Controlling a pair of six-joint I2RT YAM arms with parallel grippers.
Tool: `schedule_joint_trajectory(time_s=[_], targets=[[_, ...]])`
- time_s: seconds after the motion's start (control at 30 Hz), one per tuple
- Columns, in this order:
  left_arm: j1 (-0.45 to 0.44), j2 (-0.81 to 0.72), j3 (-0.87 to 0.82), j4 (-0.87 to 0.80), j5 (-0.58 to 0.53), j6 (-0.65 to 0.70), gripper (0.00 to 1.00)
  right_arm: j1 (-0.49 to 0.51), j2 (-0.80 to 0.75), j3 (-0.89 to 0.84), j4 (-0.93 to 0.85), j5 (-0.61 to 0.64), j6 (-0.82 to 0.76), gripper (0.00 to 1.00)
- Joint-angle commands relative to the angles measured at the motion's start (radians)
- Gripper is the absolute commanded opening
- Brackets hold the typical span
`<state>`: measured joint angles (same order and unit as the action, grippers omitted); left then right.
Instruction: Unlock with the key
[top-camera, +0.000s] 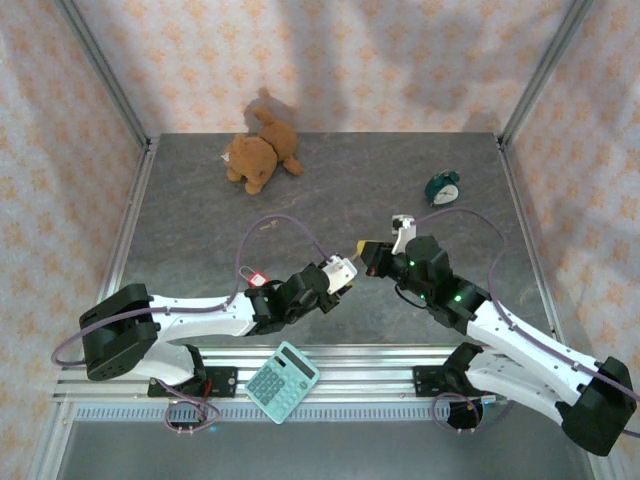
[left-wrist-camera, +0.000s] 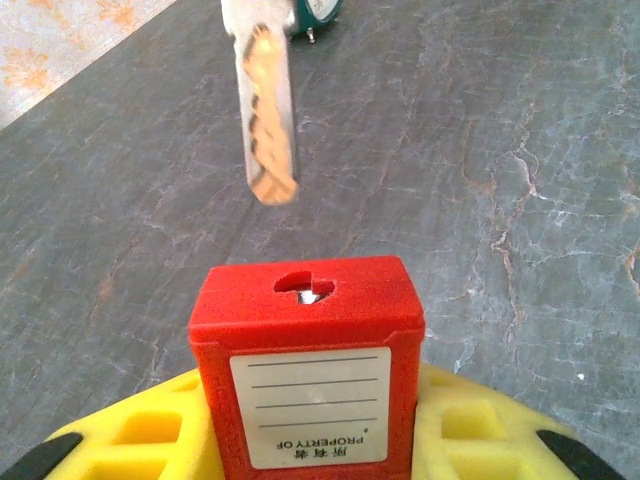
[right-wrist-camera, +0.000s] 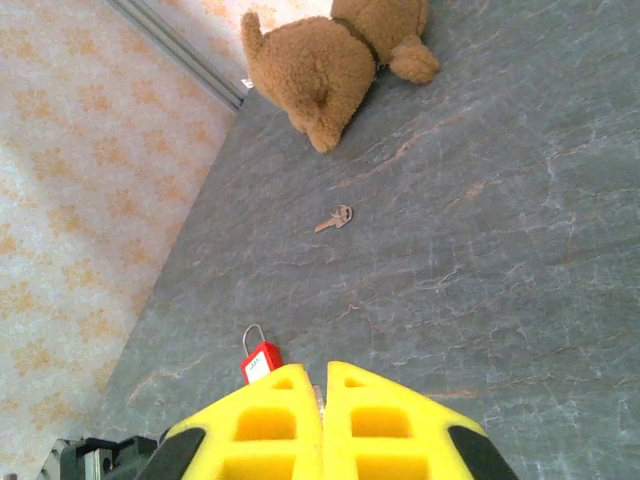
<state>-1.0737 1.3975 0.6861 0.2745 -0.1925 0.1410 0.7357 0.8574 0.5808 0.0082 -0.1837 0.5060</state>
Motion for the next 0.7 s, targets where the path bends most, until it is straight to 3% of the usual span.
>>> schedule_joint_trajectory(time_s=[0.0, 0.67], targets=[[-0.009, -0.007, 0.033, 0.018, -0.038, 0.022, 0.31, 0.007, -0.013, -0.024, 0.027, -0.003, 0.017, 0.03], [-0.019, -0.033, 0.042, 0.002, -0.039, 0.011, 0.29, 0.014, 0.000, -0.055, 0.022, -0.017, 0.010, 0.02]])
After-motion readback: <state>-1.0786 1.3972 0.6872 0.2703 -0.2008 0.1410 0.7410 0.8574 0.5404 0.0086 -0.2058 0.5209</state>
